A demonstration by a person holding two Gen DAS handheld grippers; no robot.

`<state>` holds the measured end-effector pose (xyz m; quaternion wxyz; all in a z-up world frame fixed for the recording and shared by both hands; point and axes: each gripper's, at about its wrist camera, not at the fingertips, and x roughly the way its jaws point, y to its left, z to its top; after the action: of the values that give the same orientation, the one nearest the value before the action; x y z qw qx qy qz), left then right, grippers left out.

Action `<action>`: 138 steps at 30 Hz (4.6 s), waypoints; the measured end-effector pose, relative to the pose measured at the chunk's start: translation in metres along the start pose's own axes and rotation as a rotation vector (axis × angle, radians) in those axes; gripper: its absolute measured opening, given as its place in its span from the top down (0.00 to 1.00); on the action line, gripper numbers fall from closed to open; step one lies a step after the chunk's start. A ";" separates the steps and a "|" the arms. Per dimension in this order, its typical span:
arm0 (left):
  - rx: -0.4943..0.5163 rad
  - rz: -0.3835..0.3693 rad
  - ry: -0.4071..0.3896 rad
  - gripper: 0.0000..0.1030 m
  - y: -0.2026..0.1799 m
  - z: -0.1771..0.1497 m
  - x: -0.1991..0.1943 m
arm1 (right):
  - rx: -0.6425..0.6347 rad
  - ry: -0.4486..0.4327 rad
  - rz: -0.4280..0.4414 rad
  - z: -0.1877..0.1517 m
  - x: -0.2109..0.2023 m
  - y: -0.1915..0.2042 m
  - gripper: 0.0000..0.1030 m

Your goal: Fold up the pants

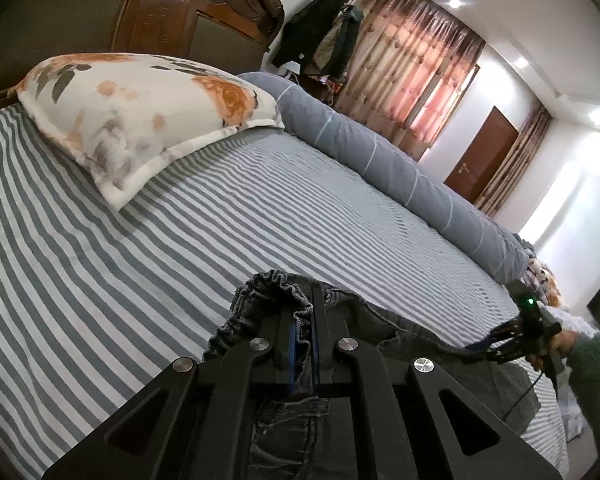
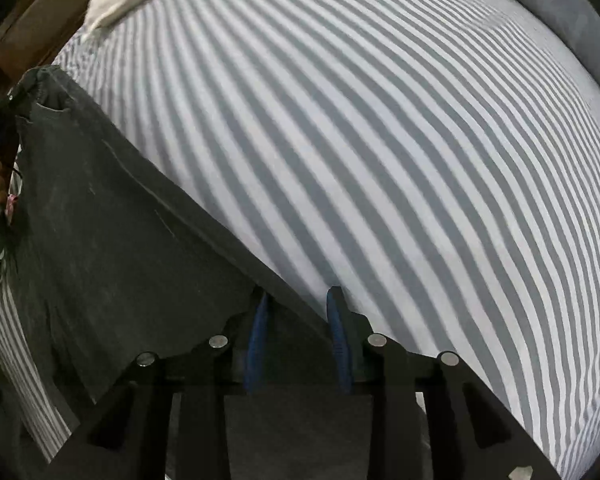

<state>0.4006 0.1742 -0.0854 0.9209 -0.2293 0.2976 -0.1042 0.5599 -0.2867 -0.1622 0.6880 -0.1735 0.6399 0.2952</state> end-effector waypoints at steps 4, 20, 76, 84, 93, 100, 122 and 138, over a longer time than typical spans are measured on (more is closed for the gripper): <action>0.006 0.021 -0.010 0.95 -0.002 -0.001 0.001 | 0.044 0.000 0.020 -0.020 -0.004 -0.028 0.74; -0.041 -0.031 -0.087 0.95 -0.004 -0.002 -0.033 | -0.059 0.061 0.000 -0.044 -0.010 -0.033 0.68; -0.324 -0.080 0.363 0.53 0.022 -0.133 -0.211 | 1.076 -0.589 0.174 -0.419 -0.055 0.297 0.78; -0.453 -0.093 0.371 0.47 0.017 -0.131 -0.179 | 1.186 -0.670 0.254 -0.413 -0.041 0.270 0.78; -0.569 -0.050 0.350 0.47 0.030 -0.133 -0.157 | 1.319 -0.727 0.314 -0.389 -0.005 0.217 0.78; -0.527 -0.009 0.309 0.58 0.025 -0.125 -0.150 | 1.395 -0.771 0.285 -0.392 0.005 0.187 0.80; -0.365 0.093 0.275 0.82 0.014 -0.102 -0.136 | 1.439 -0.812 0.206 -0.408 -0.015 0.139 0.94; 0.105 -0.033 0.287 0.83 -0.022 -0.062 -0.155 | 1.257 -0.758 0.057 -0.447 -0.099 0.235 0.94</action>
<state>0.2380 0.1832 -0.0416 0.8778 -0.1686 0.4163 -0.1665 0.0639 -0.4001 -0.0866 0.8238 0.3845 0.4106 -0.0703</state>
